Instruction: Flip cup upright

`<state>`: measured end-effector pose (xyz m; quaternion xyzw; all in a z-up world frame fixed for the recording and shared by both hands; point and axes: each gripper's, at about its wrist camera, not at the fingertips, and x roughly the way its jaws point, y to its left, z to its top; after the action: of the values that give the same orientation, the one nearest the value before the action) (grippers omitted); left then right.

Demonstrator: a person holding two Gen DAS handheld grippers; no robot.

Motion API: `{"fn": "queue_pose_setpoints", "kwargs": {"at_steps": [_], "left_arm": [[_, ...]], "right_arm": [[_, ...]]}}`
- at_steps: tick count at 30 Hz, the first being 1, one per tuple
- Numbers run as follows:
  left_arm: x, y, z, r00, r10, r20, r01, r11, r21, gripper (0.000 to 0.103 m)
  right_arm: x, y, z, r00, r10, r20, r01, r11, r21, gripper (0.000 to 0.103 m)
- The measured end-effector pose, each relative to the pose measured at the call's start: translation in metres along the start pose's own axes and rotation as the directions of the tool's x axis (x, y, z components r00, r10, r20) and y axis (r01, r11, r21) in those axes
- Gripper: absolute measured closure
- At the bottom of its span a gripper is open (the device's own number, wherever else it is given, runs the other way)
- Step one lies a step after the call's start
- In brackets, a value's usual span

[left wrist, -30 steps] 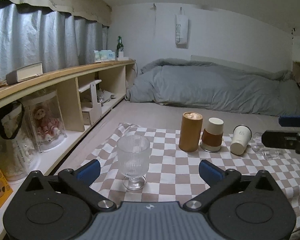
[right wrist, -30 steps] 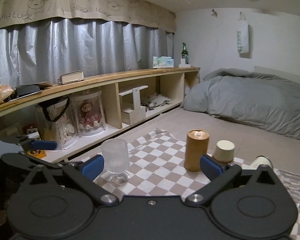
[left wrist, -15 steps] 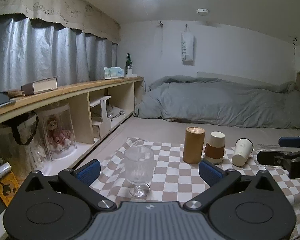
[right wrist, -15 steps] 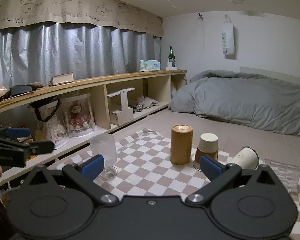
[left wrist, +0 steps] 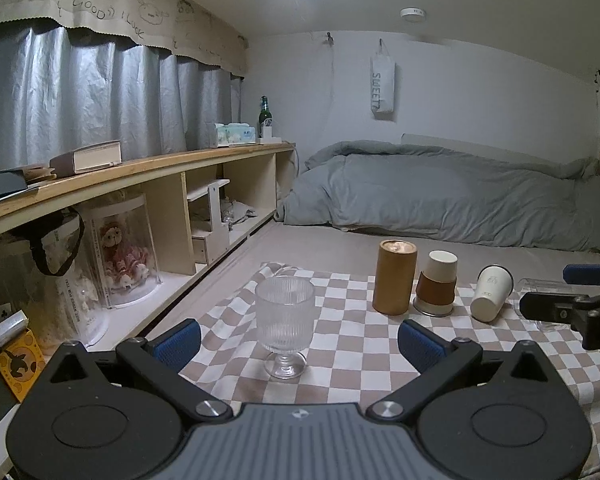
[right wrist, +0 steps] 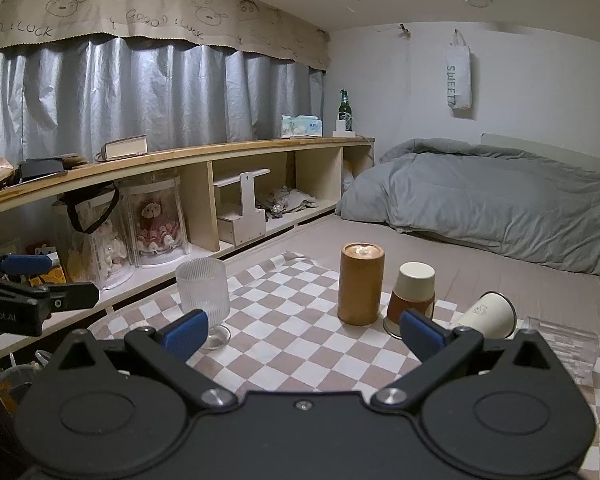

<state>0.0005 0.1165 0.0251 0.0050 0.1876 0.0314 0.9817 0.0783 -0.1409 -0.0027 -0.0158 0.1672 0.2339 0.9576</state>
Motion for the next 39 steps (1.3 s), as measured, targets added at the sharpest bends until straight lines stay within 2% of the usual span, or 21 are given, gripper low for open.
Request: {"fn": "queue_pose_setpoints", "kwargs": {"at_steps": [39], "left_arm": [[0.001, 0.009, -0.003, 1.0, 0.01, -0.014, -0.01, 1.0, 0.012, 0.0]], "right_arm": [[0.001, 0.002, -0.003, 1.0, 0.013, -0.008, -0.014, 1.0, -0.023, 0.0]]}}
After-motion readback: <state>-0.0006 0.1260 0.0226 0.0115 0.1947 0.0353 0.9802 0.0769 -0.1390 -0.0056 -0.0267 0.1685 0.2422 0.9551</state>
